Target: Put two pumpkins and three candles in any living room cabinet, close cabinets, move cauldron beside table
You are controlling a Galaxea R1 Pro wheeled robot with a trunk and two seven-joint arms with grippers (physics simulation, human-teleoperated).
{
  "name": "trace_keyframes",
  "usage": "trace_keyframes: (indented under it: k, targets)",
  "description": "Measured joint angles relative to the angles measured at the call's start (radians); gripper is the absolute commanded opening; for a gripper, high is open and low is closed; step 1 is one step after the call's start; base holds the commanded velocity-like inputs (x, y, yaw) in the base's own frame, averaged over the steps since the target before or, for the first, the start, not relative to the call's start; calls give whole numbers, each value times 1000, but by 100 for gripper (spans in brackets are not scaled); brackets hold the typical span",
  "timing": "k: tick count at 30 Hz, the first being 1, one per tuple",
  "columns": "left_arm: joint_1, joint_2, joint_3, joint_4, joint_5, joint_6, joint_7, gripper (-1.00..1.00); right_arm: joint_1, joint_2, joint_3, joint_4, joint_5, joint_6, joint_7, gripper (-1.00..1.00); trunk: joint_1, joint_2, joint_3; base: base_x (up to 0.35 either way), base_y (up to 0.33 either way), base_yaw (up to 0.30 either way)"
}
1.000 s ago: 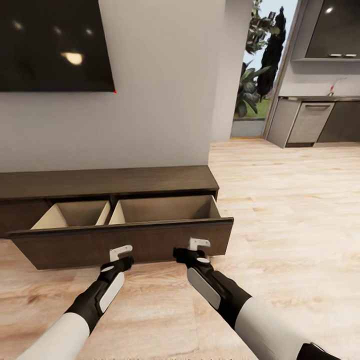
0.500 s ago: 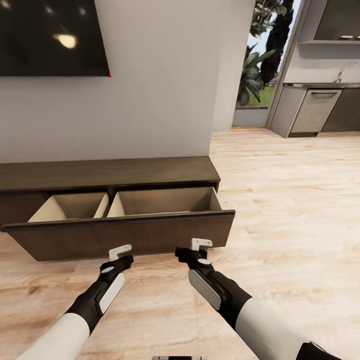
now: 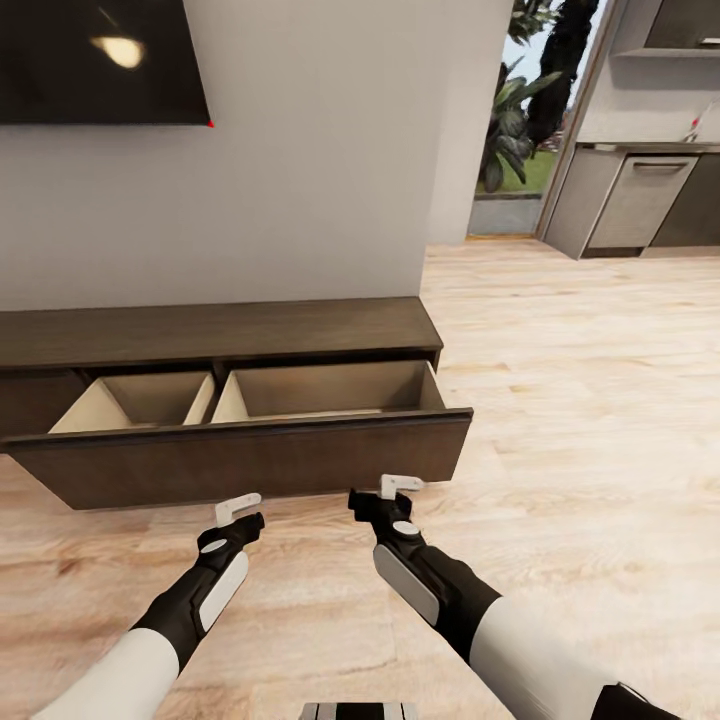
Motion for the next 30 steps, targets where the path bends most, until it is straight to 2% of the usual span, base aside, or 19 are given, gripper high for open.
trace_keyframes:
  k: [2,5,23,30]
  targets:
    - [0,0,0,0,0,0,0,100,-1,-1,29,0,11,-21,-1,100,0,0,0,2,0,0]
    - [0,0,0,0,0,1,0,100,-1,-1,41,1,16,-29,-1,100,0,0,0,106,0,0]
    - [-1,0,0,0,0,1,1,100,-1,-2,45,1,17,-32,0,100,-1,0,0,138,0,0]
    - [0,0,0,0,5,1,0,100,-1,-3,44,1,17,-32,1,100,0,0,0,32,0,0]
